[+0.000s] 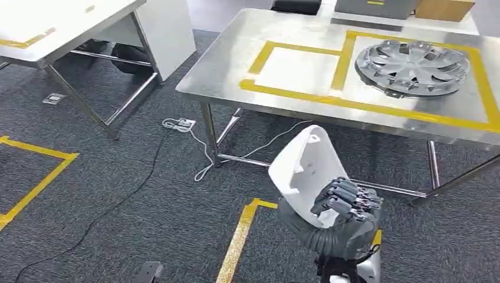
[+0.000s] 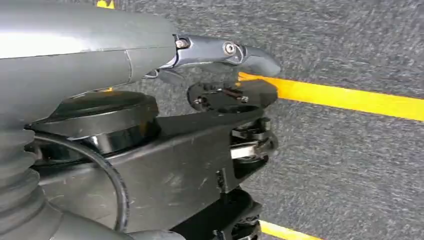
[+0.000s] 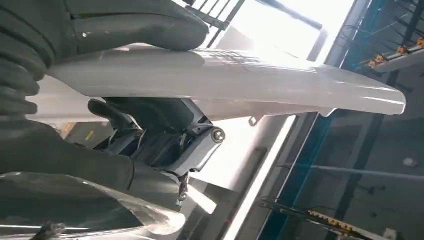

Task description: Take the parts from the cabinet and place them on the table.

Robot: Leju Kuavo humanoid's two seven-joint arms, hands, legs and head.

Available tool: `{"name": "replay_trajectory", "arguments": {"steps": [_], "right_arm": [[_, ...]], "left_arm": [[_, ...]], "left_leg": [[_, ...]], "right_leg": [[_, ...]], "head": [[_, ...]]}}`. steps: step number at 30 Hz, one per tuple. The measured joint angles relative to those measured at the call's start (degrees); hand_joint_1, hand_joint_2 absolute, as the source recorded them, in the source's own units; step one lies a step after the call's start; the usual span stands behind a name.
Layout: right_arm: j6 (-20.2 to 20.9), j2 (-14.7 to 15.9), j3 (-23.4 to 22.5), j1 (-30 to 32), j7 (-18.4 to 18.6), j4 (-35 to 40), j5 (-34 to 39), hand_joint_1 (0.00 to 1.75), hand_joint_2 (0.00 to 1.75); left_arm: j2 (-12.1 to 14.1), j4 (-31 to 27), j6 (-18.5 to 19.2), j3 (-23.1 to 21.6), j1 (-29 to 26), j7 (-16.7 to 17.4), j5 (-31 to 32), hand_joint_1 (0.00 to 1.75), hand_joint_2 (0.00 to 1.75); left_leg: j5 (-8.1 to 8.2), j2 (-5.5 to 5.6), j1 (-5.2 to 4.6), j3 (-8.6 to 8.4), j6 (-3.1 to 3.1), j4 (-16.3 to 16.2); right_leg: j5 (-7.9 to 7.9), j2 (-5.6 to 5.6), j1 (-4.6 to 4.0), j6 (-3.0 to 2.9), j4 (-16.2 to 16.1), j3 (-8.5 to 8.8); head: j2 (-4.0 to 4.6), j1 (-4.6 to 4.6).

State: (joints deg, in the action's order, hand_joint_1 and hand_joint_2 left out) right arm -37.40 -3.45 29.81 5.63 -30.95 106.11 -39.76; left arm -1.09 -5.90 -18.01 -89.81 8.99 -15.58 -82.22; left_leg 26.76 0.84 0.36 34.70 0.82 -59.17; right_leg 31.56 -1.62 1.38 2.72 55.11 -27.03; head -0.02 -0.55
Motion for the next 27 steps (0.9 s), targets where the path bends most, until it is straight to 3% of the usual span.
{"name": "replay_trajectory", "arguments": {"steps": [3, 5, 7, 8, 11, 12, 13, 15, 16, 17, 18, 19, 21, 23, 26, 27], "right_arm": [[0.0, 0.3, -0.2, -1.0, 1.2, -0.5, 1.0, 1.75, 1.75], [0.0, 0.6, -0.6, -1.6, 1.9, -0.8, 1.7, 1.75, 1.75], [0.0, 1.1, -1.3, -2.1, 2.4, -0.9, 2.5, 1.75, 1.75], [0.0, 1.2, -1.5, -2.6, 2.6, -0.9, 2.8, 1.75, 1.75], [0.2, 2.1, -2.7, -3.2, 3.6, -1.2, 4.4, 1.75, 1.75], [0.2, 2.4, -3.1, -3.3, 3.8, -1.4, 4.7, 1.75, 1.75], [0.3, 2.6, -3.5, -3.6, 3.9, -1.6, 4.8, 1.75, 1.75], [0.3, 2.9, -4.1, -3.9, 4.0, -1.6, 5.2, 1.75, 1.75], [0.3, 3.0, -4.2, -4.0, 4.0, -1.7, 5.2, 1.75, 1.75], [0.4, 3.2, -4.4, -4.1, 4.1, -1.9, 5.3, 1.75, 1.75], [0.5, 3.2, -4.6, -4.4, 4.0, -2.0, 5.5, 1.75, 1.75], [0.5, 3.3, -4.7, -4.2, 4.0, -2.0, 5.5, 1.75, 1.75], [0.6, 3.3, -5.2, -4.5, 3.9, -2.0, 5.6, 1.75, 1.75], [0.6, 3.3, -5.4, -4.6, 3.8, -2.0, 5.5, 1.75, 1.75], [0.6, 3.3, -5.4, -4.6, 3.8, -2.0, 5.5, 1.75, 1.75], [0.6, 3.3, -5.5, -4.6, 3.8, -2.0, 5.5, 1.75, 1.75]], "left_arm": [[0.1, 0.0, 0.1, 0.0, 0.3, 0.5, 0.7, 0.0, 1.75], [0.2, 0.0, 0.1, 0.0, 0.5, 0.7, 1.1, 0.0, 1.75], [0.2, 0.0, 0.1, 0.0, 0.4, 0.8, 1.5, 0.0, 1.75], [0.2, 0.0, 0.1, 0.0, 0.5, 0.8, 1.7, 0.0, 1.75], [0.1, 0.0, 0.3, 0.0, 0.5, 1.0, 2.5, 0.0, 1.75], [0.1, 0.0, 0.4, 0.0, 0.5, 1.0, 2.5, 0.0, 1.75], [0.1, 0.0, 0.5, 0.0, 0.4, 1.1, 2.5, 0.0, 1.75], [0.0, 0.0, 0.5, 0.0, 0.4, 1.2, 2.7, 0.0, 1.75], [0.0, 0.0, 0.5, 0.0, 0.4, 1.2, 2.9, 0.0, 1.75], [0.1, 0.0, 0.5, 0.0, 0.5, 1.2, 3.1, 0.0, 1.75], [0.1, 0.0, 0.5, 0.0, 0.6, 1.4, 3.2, 0.0, 1.75], [0.0, 0.0, 0.5, 0.0, 0.6, 1.5, 3.2, 0.0, 1.75], [0.0, 0.0, 0.6, 0.0, 0.6, 1.5, 3.3, 0.0, 1.75], [0.0, 0.0, 0.6, 0.0, 0.9, 1.5, 3.3, 0.0, 1.75], [-0.1, 0.0, 0.6, 0.0, 0.9, 1.5, 3.6, 0.0, 1.75], [-0.1, 0.0, 0.6, 0.0, 0.8, 1.6, 3.6, 0.0, 1.75]], "left_leg": [[0.52, 0.0, -0.44, -0.44, 0.77, -0.1], [0.77, -0.1, -0.37, -0.43, 1.26, 0.3], [0.78, -0.17, 0.02, -1.82, 1.81, 1.0], [0.85, -0.21, 0.02, -2.07, 1.92, 1.0], [1.26, -0.39, -0.05, -2.22, 1.94, 1.0], [1.45, -0.39, -0.04, -2.45, 1.82, 1.0], [1.78, -0.39, 0.03, -2.88, 1.65, 0.9], [2.61, -0.38, 0.21, -4.17, 1.14, 0.9], [3.13, -0.4, 0.35, -4.85, 0.73, 1.0], [3.26, -0.35, 0.25, -5.17, 0.32, 1.0], [3.46, -0.44, 0.19, -4.89, -0.22, 0.9], [3.83, -0.56, 0.19, -4.97, -0.71, 1.1], [3.67, -0.62, 0.35, -5.59, -1.29, 0.4], [3.57, -0.68, 0.42, -2.97, -1.56, -4.4], [8.19, -0.68, 0.29, 4.99, -1.84, -16.1], [8.95, -0.68, 0.16, 6.68, -1.62, -17.5]], "right_leg": [[0.23, 0.0, 0.36, 0.83, -0.4, 0.1], [-0.41, -0.06, 0.36, 1.35, 0.2, 1.03], [0.66, 0.58, 0.38, 1.42, 1.6, 0.28], [1.98, 1.03, 0.33, 1.43, 4.6, -1.31], [6.47, 1.06, 0.29, 1.42, 17.5, -9.97], [5.88, 1.07, 0.31, 1.31, 18.8, -11.78], [3.72, 1.13, 0.32, 1.13, 17.4, -12.02], [-3.27, 1.34, 0.42, 1.08, 8.5, -9.36], [-5.44, 1.65, 0.46, 1.19, 4.5, -8.01], [-3.6, 1.83, -0.07, 1.12, 4.5, -8.07], [-2.45, 2.05, -0.36, -0.05, 3.7, -7.7], [-3.75, 1.74, -0.41, -0.6, 3.7, -7.26], [-3.35, 1.51, -0.3, -1.37, 3.8, -6.45], [-2.84, 1.58, -0.21, -2.14, 3.4, -5.35], [-1.43, 1.46, -0.67, -2.9, 3.4, -3.86], [-0.98, 1.29, -0.89, -3.04, 3.4, -3.29]], "head": [[0.0, -0.02], [0.0, -0.02], [0.0, 0.13], [0.0, 0.37], [0.0, 0.63], [0.0, 0.72], [0.0, 0.68], [0.0, 0.72], [0.0, 0.72], [0.02, 0.74], [-0.02, 1.01], [0.0, 0.62], [0.0, 0.63], [0.0, 0.52], [0.0, 0.57], [0.0, 0.57]]}}
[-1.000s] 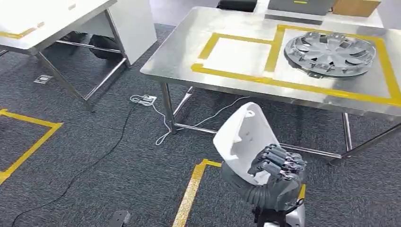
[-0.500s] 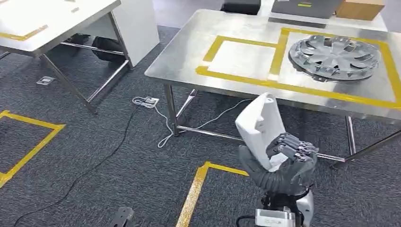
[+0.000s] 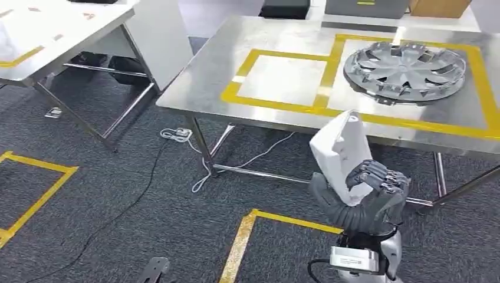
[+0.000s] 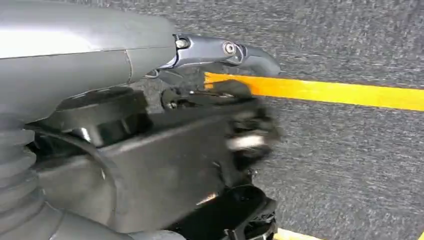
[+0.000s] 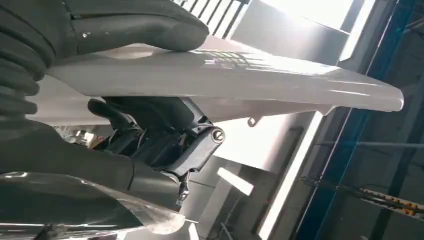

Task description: Take the parts from the cabinet and place them on the table.

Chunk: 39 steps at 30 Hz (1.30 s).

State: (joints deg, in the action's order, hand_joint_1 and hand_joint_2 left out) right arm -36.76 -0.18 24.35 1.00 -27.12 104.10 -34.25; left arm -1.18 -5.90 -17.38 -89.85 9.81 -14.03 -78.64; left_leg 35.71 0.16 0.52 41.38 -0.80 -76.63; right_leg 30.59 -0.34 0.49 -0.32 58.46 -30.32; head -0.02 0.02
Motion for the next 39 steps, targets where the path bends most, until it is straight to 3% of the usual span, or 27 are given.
{"name": "replay_trajectory", "arguments": {"steps": [1, 2, 5, 6, 7, 9, 11, 12, 14, 15, 16, 17, 18, 19, 20, 21, 22, 25, 27, 29, 30, 31, 33, 35, 36, 37, 39], "right_arm": [[0.0, 0.0, 0.0, 0.0, 0.0, 0.0, 0.0, 1.75, 1.75], [0.0, 0.0, 0.0, 0.0, 0.0, 0.0, 0.0, 1.75, 1.75], [0.0, 0.0, 0.0, 0.0, 0.0, -0.1, 0.0, 1.75, 1.75], [0.1, 0.0, 0.0, 0.1, 0.0, -0.2, 0.0, 1.75, 1.75], [0.1, 0.0, -0.1, 0.0, 0.0, -0.2, 0.1, 1.75, 1.75], [0.3, 0.0, -0.2, -0.2, 0.2, -0.2, 0.2, 1.75, 1.75], [0.5, 0.0, -0.5, -1.0, 0.5, -0.3, 0.4, 1.75, 1.75], [0.8, 0.0, -0.7, -1.5, 0.7, -0.4, 0.7, 1.75, 1.75], [1.7, 0.2, -1.2, -1.8, 1.2, -0.6, 1.9, 1.75, 1.75], [2.0, 0.2, -1.6, -1.8, 1.2, -0.8, 2.3, 1.75, 1.75], [2.3, 0.2, -1.8, -1.8, 1.2, -1.0, 2.4, 1.75, 1.75], [2.3, 0.3, -1.9, -1.8, 1.2, -1.0, 2.4, 1.75, 1.75], [2.4, 0.3, -2.1, -1.8, 1.1, -1.0, 2.6, 1.75, 1.75], [2.5, 0.4, -2.2, -1.7, 1.0, -1.0, 2.6, 1.75, 1.75], [2.6, 0.5, -2.3, -1.6, 0.9, -1.2, 2.7, 1.75, 1.75], [2.8, 0.5, -2.4, -1.6, 0.8, -1.5, 2.8, 1.75, 1.75], [3.0, 0.5, -2.3, -1.5, 0.8, -1.5, 2.8, 1.75, 1.75], [3.1, 0.5, -2.5, -1.5, 0.6, -1.5, 2.8, 1.75, 1.75], [3.4, 0.5, -2.6, -1.6, 0.5, -1.5, 2.8, 1.75, 1.75], [3.7, 0.5, -2.6, -1.6, 0.4, -1.5, 2.7, 1.75, 1.75], [4.1, 0.5, -2.5, -1.7, 0.3, -1.5, 2.6, 1.75, 1.75], [4.4, 0.5, -2.4, -1.7, 0.3, -1.5, 2.5, 1.75, 1.75], [5.1, 0.5, -2.1, -2.1, 0.3, -1.5, 1.9, 1.75, 1.75], [5.7, 0.5, -1.6, -2.9, 0.5, -1.5, 1.5, 1.75, 1.75], [5.9, 0.5, -1.4, -3.1, 0.7, -1.6, 1.2, 1.75, 1.75], [6.2, 0.5, -1.2, -3.5, 0.9, -1.7, 1.1, 1.75, 1.75], [7.0, 0.5, -0.7, -4.9, 1.7, -2.0, 0.9, 1.75, 1.75]], "left_arm": [[0.0, 0.0, 0.0, 0.0, 0.0, 0.0, 0.0, 0.0, 1.75], [0.0, 0.0, 0.0, 0.0, 0.0, 0.0, 0.0, 0.0, 1.75], [0.5, 0.0, 0.0, 0.0, -0.2, 0.0, 0.0, 0.0, 1.75], [0.7, 0.0, 0.0, 0.0, -0.1, 0.1, 0.0, 0.0, 1.75], [0.6, 0.0, 0.0, 0.0, -0.1, 0.1, 0.1, 0.0, 1.75], [0.5, 0.0, 0.0, 0.0, -0.2, 0.2, 0.5, 0.0, 1.75], [0.4, 0.1, 0.0, 0.0, 0.0, 0.3, 0.8, 0.0, 1.75], [0.4, 0.1, 0.1, 0.0, 0.3, 0.3, 1.0, 0.0, 1.75], [0.1, 0.0, 0.2, 0.0, 0.4, 0.3, 1.2, 0.0, 1.75], [0.0, 0.0, 0.2, 0.0, 0.4, 0.3, 1.2, 0.0, 1.75], [0.0, 0.1, 0.2, 0.0, 0.3, 0.4, 1.3, 0.0, 1.75], [-0.1, 0.0, 0.2, 0.0, 0.2, 0.4, 1.3, 0.0, 1.75], [-0.1, 0.1, 0.2, 0.0, 0.3, 0.4, 1.3, 0.0, 1.75], [-0.1, 0.1, 0.2, 0.0, 0.3, 0.4, 1.4, 0.0, 1.75], [0.0, 0.1, 0.2, 0.0, 0.2, 0.4, 1.4, 0.0, 1.75], [0.1, 0.0, 0.2, 0.0, 0.3, 0.4, 1.5, 0.0, 1.75], [0.2, 0.1, 0.2, 0.0, 0.4, 0.5, 1.5, 0.0, 1.75], [0.1, 0.1, 0.2, 0.0, 0.6, 0.5, 1.7, 0.0, 1.75], [0.0, 0.1, 0.2, 0.0, 0.9, 0.5, 1.8, 0.0, 1.75], [-0.1, 0.1, 0.2, -0.1, 0.8, 0.5, 1.8, 0.0, 1.75], [-0.1, 0.1, 0.2, -0.1, 0.8, 0.6, 1.8, 0.0, 1.75], [-0.1, 0.1, 0.2, -0.1, 0.8, 0.6, 2.0, 0.0, 1.75], [-0.1, 0.1, 0.3, -0.1, 0.9, 0.7, 2.3, 0.0, 1.75], [0.1, 0.1, 0.4, -0.1, 0.9, 0.9, 2.8, 0.0, 1.75], [0.4, 0.1, 0.4, 0.0, 1.1, 1.0, 3.0, 0.0, 1.75], [0.3, 0.1, 0.4, -0.1, 1.2, 1.0, 3.2, 0.0, 1.75], [0.3, 0.1, 0.6, -0.1, 1.3, 1.2, 3.8, 0.0, 1.75]], "left_leg": [[-0.48, 0.0, -0.23, 0.65, 0.37, 0.7], [-2.57, 0.01, -0.62, 0.35, 1.06, 3.5], [-12.85, 0.13, -3.03, -1.96, 4.38, 15.7], [-11.15, 0.22, -2.96, -2.2, 4.58, 15.4], [-11.14, 0.06, -3.05, -3.15, 4.39, 16.2], [-10.97, 0.08, -3.07, -4.41, 4.9, 17.8], [-10.98, 0.13, -2.13, -6.84, 4.84, 19.8], [-10.88, 0.12, -2.02, -7.41, 4.9, 20.2], [-9.95, 0.12, -1.59, -8.36, 4.48, 20.5], [-9.31, 0.14, -1.33, -8.98, 4.17, 20.4], [-8.65, 0.17, -1.08, -9.77, 3.85, 20.4], [-7.99, 0.2, -0.81, -10.63, 3.53, 20.4], [-7.22, 0.25, -0.53, -11.6, 3.11, 20.4], [-6.44, 0.25, -0.24, -12.66, 2.67, 20.3], [-5.56, 0.24, -0.43, -12.61, 2.09, 20.2], [-5.06, 0.29, -0.23, -13.21, 1.67, 19.4], [-4.86, 0.22, -0.61, -12.69, 1.26, 19.6], [-4.56, 0.16, -0.17, -12.85, 0.65, 18.7], [-4.97, 0.08, -0.06, -8.76, 0.05, 11.7], [-1.57, 0.08, -0.06, -3.4, -0.33, 3.8], [0.07, 0.08, -0.07, -1.37, -0.25, 1.6], [0.3, 0.08, -0.13, -0.21, 0.02, 1.4], [-4.34, 0.08, -0.57, -0.96, 0.94, 6.7], [-12.03, 0.08, -1.69, -3.64, 2.81, 16.5], [-10.79, -0.04, -1.88, -3.83, 3.38, 16.8], [-10.53, 0.04, -2.05, -4.35, 3.41, 17.6], [-11.09, 0.18, -2.28, -4.48, 3.61, 17.5]], "right_leg": [[0.52, -0.16, -0.26, -0.1, 0.0, 0.69], [1.2, -0.28, -0.5, -0.2, 0.0, 1.57], [2.89, -0.37, -0.81, -0.11, -0.2, 3.0], [3.37, -0.68, -0.99, 0.21, -0.5, 3.79], [3.71, -0.36, -0.77, 0.47, -0.9, 3.2], [2.54, -0.19, -0.79, 0.92, -0.7, 4.92], [2.74, -0.16, -1.01, 1.24, 2.2, 3.34], [2.98, -0.17, -0.85, 1.45, 5.9, 1.03], [6.35, -0.16, -0.37, 2.33, 12.9, -4.69], [8.32, -0.13, -0.12, 2.83, 14.4, -6.76], [8.74, -0.11, 0.21, 3.3, 13.9, -7.95], [7.56, -0.09, 0.54, 3.78, 11.8, -8.2], [4.68, -0.01, 0.91, 4.22, 8.4, -7.74], [0.27, 0.17, 1.4, 4.84, 3.9, -6.98], [-5.75, 0.79, 1.99, 5.39, 0.3, -6.95], [-4.18, 0.94, 1.39, 4.61, 0.4, -7.54], [-4.65, 0.59, 1.21, 3.06, 0.8, -6.98], [-4.4, 0.38, 1.31, 1.76, 0.7, -6.32], [-3.7, 0.47, 1.19, 0.87, 0.5, -5.12], [-2.84, 0.42, 0.92, 0.46, 0.5, -4.15], [-2.39, 0.32, 0.74, 0.35, 0.5, -3.62], [-1.91, 0.15, 0.56, 0.26, 0.5, -2.95], [-0.99, -0.09, 0.21, 0.24, 0.4, -1.59], [-0.21, -0.2, 0.04, 0.24, 0.3, -0.55], [0.06, -0.19, -0.1, 0.56, 0.2, -0.29], [0.18, -0.16, 0.18, 0.82, 0.1, -0.43], [0.39, -0.12, 0.36, 1.54, -0.4, -0.16]], "head": [[0.0, 0.0], [0.0, -0.02], [0.0, 0.07], [0.0, 0.22], [0.0, 0.09], [0.0, 0.11], [0.0, 0.24], [0.0, 0.39], [0.0, 0.52], [0.0, 0.53], [0.0, 0.61], [0.0, 0.57], [0.0, 0.63], [0.0, 0.61], [0.0, 0.89], [0.0, 0.94], [0.0, 0.81], [0.0, 0.7], [0.0, 0.63], [0.0, 0.61], [0.0, 0.57], [0.0, 0.59], [0.0, 0.57], [0.0, 0.59], [0.0, 0.74], [0.0, 0.7], [0.0, 0.61]]}}
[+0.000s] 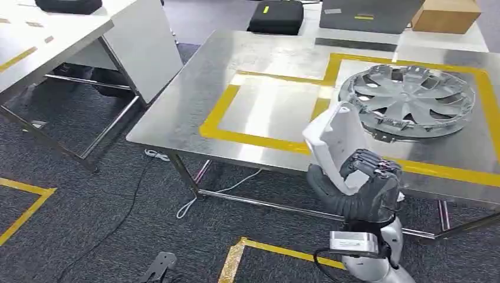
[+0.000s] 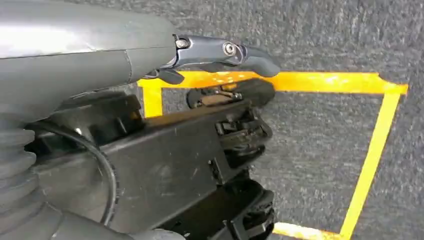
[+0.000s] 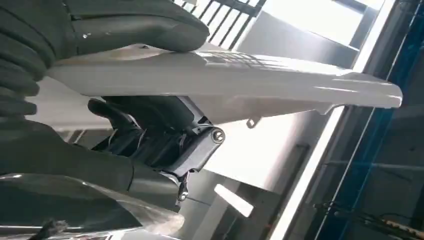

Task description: Take the parts from the cabinet and place them on the table.

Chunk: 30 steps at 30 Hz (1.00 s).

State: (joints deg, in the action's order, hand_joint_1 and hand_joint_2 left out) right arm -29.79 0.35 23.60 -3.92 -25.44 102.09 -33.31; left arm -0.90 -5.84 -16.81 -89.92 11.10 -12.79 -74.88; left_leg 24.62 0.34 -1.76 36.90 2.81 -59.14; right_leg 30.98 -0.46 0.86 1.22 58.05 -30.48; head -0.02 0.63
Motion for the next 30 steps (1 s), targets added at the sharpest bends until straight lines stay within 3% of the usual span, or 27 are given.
{"name": "replay_trajectory", "arguments": {"steps": [1, 2, 3, 6, 7, 8, 10, 11, 12, 13, 14, 17, 18, 21, 22, 23, 24, 26, 27, 30], "right_arm": [[0.2, 0.0, 0.2, -0.8, 0.2, 0.0, 0.0, 1.75, 1.75], [0.5, 0.0, 0.4, -1.3, 0.4, -0.1, -0.1, 1.75, 1.75], [0.5, 0.0, 0.4, -2.0, 0.5, -0.2, -0.2, 1.75, 1.75], [2.0, 0.0, 0.9, -4.0, 2.1, -1.5, 0.4, 1.75, 1.75], [2.5, 0.0, 1.0, -4.6, 2.7, -2.1, 0.7, 1.75, 1.75], [2.9, 0.0, 1.0, -5.2, 3.1, -2.7, 1.1, 1.75, 1.75], [3.6, 0.0, 1.1, -6.7, 3.5, -3.8, 1.4, 1.75, 1.75], [3.7, 0.0, 1.2, -7.4, 3.6, -4.2, 1.4, 1.75, 1.75], [4.0, 0.0, 1.2, -8.1, 3.7, -4.9, 1.7, 1.75, 1.75], [4.3, 0.0, 1.4, -8.7, 3.8, -5.2, 1.7, 1.75, 1.75], [4.7, 0.0, 1.6, -8.9, 4.1, -5.6, 1.9, 1.75, 1.75], [5.5, -0.2, 2.0, -10.3, 4.7, -6.7, 2.2, 1.75, 1.75], [5.6, -0.4, 2.0, -10.9, 4.7, -7.0, 2.2, 1.75, 1.75], [6.5, -0.8, 2.5, -12.5, 5.4, -8.4, 2.4, 1.75, 1.75], [6.7, -0.9, 2.6, -12.8, 5.6, -8.9, 2.5, 1.75, 1.75], [6.9, -0.9, 2.8, -13.1, 5.7, -9.3, 2.7, 1.75, 1.75], [7.0, -1.1, 2.9, -13.5, 5.7, -9.6, 2.8, 1.75, 1.75], [7.3, -1.5, 3.3, -14.4, 5.9, -10.1, 3.0, 1.75, 1.75], [7.5, -1.6, 3.3, -14.7, 6.0, -10.4, 3.0, 1.75, 1.75], [7.7, -1.8, 3.4, -15.2, 6.4, -11.0, 3.3, 1.75, 1.75]], "left_arm": [[0.0, 0.0, 0.0, 0.0, 0.1, 0.1, 0.1, 0.0, 1.75], [-0.1, 0.0, 0.0, 0.0, 0.2, 0.2, 0.3, 0.0, 1.75], [-0.1, 0.0, 0.0, 0.0, 0.5, 0.2, 0.5, 0.0, 1.75], [-0.5, 0.0, 0.5, 0.0, 1.0, 0.7, 1.6, 0.0, 1.75], [-0.6, 0.0, 0.6, 0.0, 0.9, 0.9, 1.9, 0.0, 1.75], [-0.6, 0.0, 0.7, 0.0, 0.9, 1.1, 2.2, 0.0, 1.75], [-0.8, 0.0, 0.7, 0.0, 1.0, 1.2, 2.5, 0.0, 1.75], [-0.8, 0.0, 0.7, 0.0, 1.1, 1.3, 2.7, 0.0, 1.75], [-0.7, 0.0, 0.7, 0.0, 1.2, 1.3, 3.0, 0.0, 1.75], [-0.8, 0.0, 0.8, 0.0, 1.4, 1.5, 3.2, 0.0, 1.75], [-0.9, 0.0, 0.8, 0.0, 1.5, 1.6, 3.4, 0.0, 1.75], [-0.8, 0.0, 0.9, 0.0, 1.6, 1.9, 3.8, 0.0, 1.75], [-0.9, 0.0, 0.9, 0.0, 1.8, 1.9, 4.2, 0.0, 1.75], [-1.0, 0.0, 1.1, 0.0, 1.9, 2.1, 4.7, 0.0, 1.75], [-1.0, 0.0, 1.2, 0.0, 1.8, 2.2, 4.8, 0.0, 1.75], [-1.0, 0.0, 1.3, 0.0, 1.8, 2.3, 4.9, 0.0, 1.75], [-1.0, 0.0, 1.3, 0.0, 1.9, 2.3, 5.1, 0.0, 1.75], [-1.0, 0.0, 1.3, 0.0, 1.9, 2.4, 5.4, 0.0, 1.75], [-0.9, 0.0, 1.3, 0.0, 1.9, 2.5, 5.4, 0.0, 1.75], [-0.9, 0.0, 1.4, 0.0, 2.0, 2.7, 5.5, 0.0, 1.75]], "left_leg": [[-0.16, -0.02, 0.25, -0.66, 0.11, 1.1], [-0.51, -0.22, 0.81, -1.88, -0.23, 2.3], [-0.44, -0.21, 1.03, -2.5, -0.06, 3.0], [0.28, -0.2, 1.27, -3.07, 0.01, 3.1], [0.61, -0.2, 1.37, -3.37, -0.17, 3.0], [1.01, -0.19, 1.54, -3.78, -0.41, 2.9], [2.12, -0.08, 2.04, -4.66, -1.11, 2.3], [2.81, -0.07, 2.18, -4.94, -1.59, 1.7], [3.25, 0.01, 1.88, -4.7, -2.12, 1.4], [3.5, 0.08, 1.78, -4.32, -2.38, 0.7], [3.45, 0.06, 1.82, -4.29, -2.45, 0.8], [4.62, 0.0, 2.0, -4.56, -2.97, 0.4], [5.52, -0.04, 2.01, -3.69, -3.25, -2.0], [9.82, -0.04, 2.07, 4.0, -3.59, -15.6], [9.78, -0.04, 2.05, 5.94, -3.43, -17.9], [8.28, -0.04, 2.0, 6.41, -3.13, -17.5], [5.43, -0.04, 1.84, 5.83, -2.65, -14.7], [-1.16, -0.03, 1.07, 2.58, -1.2, -4.9], [-1.31, -0.03, 0.64, 1.38, -0.46, -2.6], [0.03, -0.12, 0.22, 0.1, 0.52, 0.0]], "right_leg": [[0.13, -0.04, -0.34, 0.36, -0.4, 0.53], [0.85, 0.0, -0.35, 0.45, 0.1, 0.35], [1.93, 0.09, -0.36, 0.6, 2.1, -0.64], [5.89, 0.08, 0.01, 1.4, 14.9, -8.6], [5.38, 0.12, 0.13, 1.66, 16.6, -10.24], [3.26, 0.16, 0.26, 2.01, 15.5, -10.51], [-3.53, 0.34, 0.73, 2.69, 6.9, -7.69], [-5.72, 0.57, 1.05, 3.1, 2.3, -6.19], [-4.28, 0.45, 0.45, 3.11, 2.3, -5.42], [-3.58, 0.5, 0.63, 1.91, 0.8, -4.44], [-3.64, 0.35, 0.58, 1.29, 1.1, -4.69], [-2.98, 0.21, 0.7, 0.17, 1.2, -4.03], [-2.66, 0.32, 0.73, -0.31, 1.2, -3.56], [-1.8, 0.38, 0.53, -0.82, 1.2, -2.63], [-1.47, 0.32, 0.39, -0.84, 1.2, -2.22], [-1.11, 0.25, 0.27, -0.85, 1.2, -1.72], [-0.68, 0.15, 0.14, -0.86, 1.1, -1.13], [0.16, 0.04, 0.04, -0.75, 1.0, 0.08], [0.49, 0.02, 0.17, -0.54, 0.8, 0.45], [0.32, 0.2, 0.05, 0.79, 0.4, 0.96]], "head": [[0.0, 0.02], [0.0, 0.05], [0.0, 0.44], [0.0, 0.48], [0.0, 0.46], [0.0, 0.48], [0.0, 0.48], [0.0, 0.51], [0.0, 0.85], [0.0, 0.92], [0.0, 0.39], [0.0, 0.44], [0.0, 0.09], [0.0, 0.09], [0.0, 0.07], [0.0, 0.07], [0.0, 0.07], [0.0, 0.07], [0.0, 0.18], [0.0, -0.15]]}}
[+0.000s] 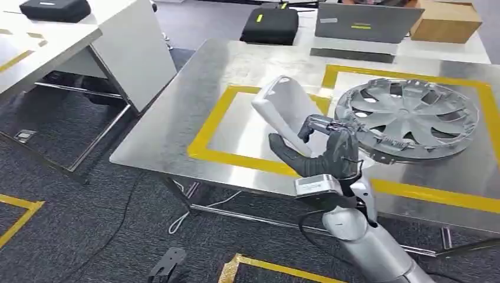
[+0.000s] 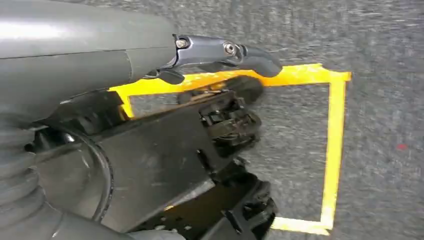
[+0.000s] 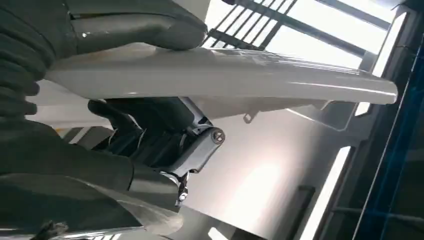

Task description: Take the parts from the cabinet and place them on the table.

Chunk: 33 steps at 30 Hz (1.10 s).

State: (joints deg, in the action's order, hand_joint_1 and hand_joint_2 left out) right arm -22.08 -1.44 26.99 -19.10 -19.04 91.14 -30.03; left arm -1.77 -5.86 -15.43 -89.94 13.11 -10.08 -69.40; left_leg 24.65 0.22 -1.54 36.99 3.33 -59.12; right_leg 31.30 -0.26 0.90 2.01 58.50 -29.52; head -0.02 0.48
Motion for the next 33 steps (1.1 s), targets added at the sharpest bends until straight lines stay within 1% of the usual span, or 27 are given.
{"name": "replay_trajectory", "arguments": {"steps": [1, 3, 4, 6, 7, 8, 9, 11, 12, 13, 14, 15, 16, 17, 19, 20, 21, 22, 23, 24, 25, 26, 27, 28, 31, 32, 33], "right_arm": [[0.0, -0.1, 0.0, -0.1, 0.0, 0.0, 0.0, 1.75, 1.75], [0.0, -0.2, 0.2, -0.7, 0.0, -0.1, 0.0, 1.75, 1.75], [0.0, -0.2, 0.2, -1.3, 0.0, -0.3, 0.0, 1.75, 1.75], [0.1, -0.1, 0.3, -1.6, 0.3, -0.8, 0.0, 1.75, 1.75], [0.1, -0.1, 0.3, -1.6, 0.5, -1.2, 0.1, 1.75, 1.75], [0.2, -0.1, 0.3, -1.6, 0.7, -1.6, 0.1, 1.75, 1.75], [0.4, -0.2, 0.4, -1.7, 0.8, -2.0, 0.1, 1.75, 1.75], [0.7, -0.2, 0.6, -2.4, 1.0, -2.8, 0.2, 1.75, 1.75], [0.8, -0.2, 0.7, -2.7, 1.2, -3.3, 0.2, 1.75, 1.75], [1.0, -0.2, 0.8, -3.3, 1.4, -4.1, 0.2, 1.75, 1.75], [1.5, -0.4, 0.9, -3.9, 1.6, -4.6, 0.2, 1.75, 1.75], [1.6, -0.6, 1.0, -3.9, 1.9, -5.0, 0.3, 1.75, 1.75], [1.7, -0.8, 1.0, -4.1, 2.0, -5.3, 0.3, 1.75, 1.75], [2.0, -1.1, 1.1, -4.5, 2.1, -5.7, 0.3, 1.75, 1.75], [2.3, -1.4, 1.4, -5.3, 2.4, -6.6, 0.2, 1.75, 1.75], [2.5, -1.6, 1.6, -5.8, 2.5, -7.3, 0.2, 1.75, 1.75], [2.6, -1.7, 1.8, -5.9, 2.8, -7.9, 0.1, 1.75, 1.75], [2.7, -1.9, 1.9, -5.9, 2.9, -8.3, 0.0, 1.75, 1.75], [2.8, -2.1, 2.0, -6.0, 3.0, -8.8, 0.0, 1.75, 1.75], [2.8, -2.2, 2.1, -6.2, 3.2, -9.4, -0.1, 1.75, 1.75], [3.0, -2.3, 2.2, -6.6, 3.5, -9.9, -0.1, 1.75, 1.75], [3.0, -2.5, 2.3, -7.0, 3.6, -10.5, -0.1, 1.75, 1.75], [3.1, -2.6, 2.3, -7.3, 3.7, -11.1, -0.1, 1.75, 1.75], [3.1, -2.7, 2.3, -7.4, 3.8, -11.8, 0.0, 1.75, 1.75], [3.5, -2.9, 2.4, -7.9, 4.3, -13.4, 0.1, 1.75, 1.75], [3.8, -3.2, 2.4, -8.5, 4.4, -13.8, 0.2, 1.75, 1.75], [4.1, -3.4, 2.4, -8.8, 4.6, -14.4, 0.2, 1.75, 1.75]], "left_arm": [[0.0, 0.0, 0.0, 0.0, 0.1, 0.0, 0.0, 0.0, 1.75], [-0.1, 0.0, 0.0, 0.0, 0.1, 0.1, 0.0, 0.0, 1.75], [-0.1, 0.0, 0.0, 0.0, 0.2, 0.1, 0.2, 0.0, 1.75], [-0.3, 0.0, 0.1, 0.0, 0.2, 0.1, 0.5, 0.0, 1.75], [-0.3, 0.0, 0.2, 0.0, 0.2, 0.2, 0.6, 0.0, 1.75], [-0.3, 0.0, 0.2, 0.0, 0.1, 0.3, 0.7, 0.0, 1.75], [-0.3, 0.0, 0.2, 0.0, 0.1, 0.3, 0.8, 0.0, 1.75], [-0.4, 0.0, 0.3, 0.0, 0.2, 0.4, 1.0, 0.0, 1.75], [-0.4, 0.0, 0.3, 0.0, 0.2, 0.5, 1.1, 0.0, 1.75], [-0.4, 0.0, 0.3, 0.0, 0.5, 0.5, 1.2, 0.0, 1.75], [-0.4, 0.0, 0.5, 0.0, 0.7, 0.6, 1.5, 0.0, 1.75], [-0.6, -0.1, 0.5, 0.0, 0.7, 0.8, 1.6, 0.0, 1.75], [-0.6, -0.1, 0.5, 0.0, 0.7, 0.8, 1.7, 0.0, 1.75], [-0.5, -0.1, 0.5, 0.0, 0.9, 0.8, 1.9, 0.0, 1.75], [-0.6, -0.1, 0.7, 0.0, 1.1, 1.0, 2.2, 0.0, 1.75], [-0.6, -0.1, 0.7, 0.0, 1.2, 1.1, 2.3, 0.0, 1.75], [-0.6, -0.1, 0.7, 0.0, 1.1, 1.3, 2.4, 0.0, 1.75], [-0.6, -0.1, 0.9, 0.0, 1.1, 1.3, 2.5, 0.0, 1.75], [-0.6, -0.1, 0.9, 0.0, 1.0, 1.3, 2.8, 0.0, 1.75], [-0.6, -0.1, 1.0, 0.0, 1.0, 1.3, 2.9, 0.0, 1.75], [-0.6, -0.1, 1.0, 0.0, 1.0, 1.4, 3.0, 0.0, 1.75], [-0.5, -0.1, 1.0, 0.0, 1.1, 1.4, 3.1, 0.0, 1.75], [-0.5, -0.1, 1.0, 0.0, 1.0, 1.5, 3.1, 0.0, 1.75], [-0.2, -0.1, 1.0, 0.0, 1.1, 1.6, 3.1, 0.0, 1.75], [-0.2, -0.1, 1.0, 0.0, 1.1, 1.8, 4.2, 0.0, 1.75], [-0.2, -0.1, 1.0, 0.0, 1.2, 1.8, 4.6, 0.0, 1.75], [-0.3, -0.1, 1.0, 0.0, 1.3, 1.9, 4.9, 0.0, 1.75]], "left_leg": [[0.32, -0.06, 0.06, -0.41, 0.03, 0.5], [0.2, 0.1, 0.69, -2.44, -0.12, 2.2], [0.37, 0.13, 0.71, -2.79, 0.04, 2.4], [1.14, 0.16, 0.7, -3.26, -0.17, 2.4], [1.53, 0.16, 0.7, -3.64, -0.22, 2.3], [1.95, 0.17, 0.7, -4.14, -0.3, 2.3], [2.53, 0.18, 0.75, -4.94, -0.44, 2.3], [3.82, 0.2, 0.9, -6.71, -0.94, 2.3], [4.42, 0.21, 0.91, -7.06, -1.27, 2.4], [4.58, 0.18, 0.86, -7.36, -1.56, 2.2], [4.8, 0.14, 0.79, -6.54, -2.0, 1.7], [4.82, 0.12, 0.81, -6.57, -2.12, 1.6], [5.15, 0.06, 0.76, -6.91, -2.6, 2.0], [5.37, 0.05, 0.73, -7.09, -2.85, 1.7], [4.76, -0.01, 1.03, -3.82, -3.48, -4.1], [5.52, -0.02, 1.32, -0.85, -3.83, -8.6], [7.19, -0.02, 1.52, 2.28, -4.15, -12.9], [8.61, -0.02, 1.56, 4.44, -4.26, -15.4], [8.8, -0.02, 1.56, 5.85, -4.22, -15.9], [7.34, -0.01, 1.51, 6.08, -3.96, -14.2], [4.78, -0.01, 1.35, 5.45, -3.47, -10.8], [1.18, -0.01, 1.08, 4.34, -2.86, -6.2], [-3.38, 0.03, 0.58, 3.26, -1.96, -1.1], [-4.27, 0.09, 0.14, 3.34, -1.52, 0.5], [-3.76, 0.21, -0.3, 2.67, -1.12, 0.8], [-3.8, 0.17, -0.08, 2.05, -0.94, 1.6], [-3.92, -0.03, 0.49, 0.9, -1.0, 3.1]], "right_leg": [[-0.3, 0.11, -0.05, 0.47, -0.2, 0.22], [0.76, 0.24, -0.06, 0.56, 1.3, -0.51], [1.81, 0.19, -0.07, 0.49, 4.7, -2.52], [4.76, 0.17, -0.07, 0.95, 12.7, -7.93], [5.55, 0.16, -0.11, 1.06, 15.4, -10.19], [4.83, 0.18, -0.11, 1.29, 16.0, -11.49], [1.95, 0.22, -0.03, 1.58, 13.8, -11.5], [-5.73, 0.27, 0.21, 1.84, 4.7, -8.85], [-6.95, 0.26, 0.18, 1.71, 2.5, -7.82], [-5.79, 0.29, -0.3, 1.37, 2.0, -8.26], [-5.05, 0.38, -0.4, -0.04, 0.2, -6.81], [-5.24, 0.37, -0.48, -0.64, 0.4, -7.05], [-4.86, 0.37, -0.63, -1.35, 0.5, -7.01], [-4.87, 0.35, -0.13, -1.58, 0.1, -6.37], [-4.36, 0.33, -0.07, -2.33, -0.2, -5.09], [-3.94, 0.32, -0.1, -2.39, -0.2, -4.7], [-3.46, 0.3, -0.19, -2.43, -0.2, -4.16], [-3.0, 0.28, -0.23, -2.43, -0.2, -3.67], [-2.52, 0.21, -0.24, -2.44, -0.2, -2.99], [-1.98, 0.15, -0.26, -2.39, -0.2, -2.13], [-1.58, 0.1, -0.29, -2.38, -0.2, -1.4], [-1.12, -0.02, -0.33, -2.34, -0.3, -0.72], [-0.65, -0.05, -0.31, -2.27, -0.3, -0.29], [-0.31, -0.15, -0.23, -2.01, -0.4, 0.04], [0.25, -0.19, 0.03, -0.75, -1.0, 0.08], [0.33, -0.22, -0.22, -0.37, -1.7, 0.7], [1.29, -0.14, -0.29, -0.29, -1.3, 0.6]], "head": [[0.0, 0.11], [0.0, 0.24], [0.0, 0.33], [0.0, 0.33], [0.0, 0.26], [0.0, 0.33], [0.0, 0.31], [0.0, 0.35], [0.0, 0.22], [0.02, 0.24], [0.0, 0.66], [0.0, 0.28], [0.0, 0.28], [0.0, 0.3], [0.0, -0.18], [0.0, -0.13], [0.0, -0.15], [0.0, -0.17], [0.0, -0.22], [0.0, -0.17], [0.0, -0.2], [0.0, -0.15], [0.0, -0.2], [0.0, -0.04], [0.0, -0.26], [0.0, -0.33], [0.0, -0.2]]}}
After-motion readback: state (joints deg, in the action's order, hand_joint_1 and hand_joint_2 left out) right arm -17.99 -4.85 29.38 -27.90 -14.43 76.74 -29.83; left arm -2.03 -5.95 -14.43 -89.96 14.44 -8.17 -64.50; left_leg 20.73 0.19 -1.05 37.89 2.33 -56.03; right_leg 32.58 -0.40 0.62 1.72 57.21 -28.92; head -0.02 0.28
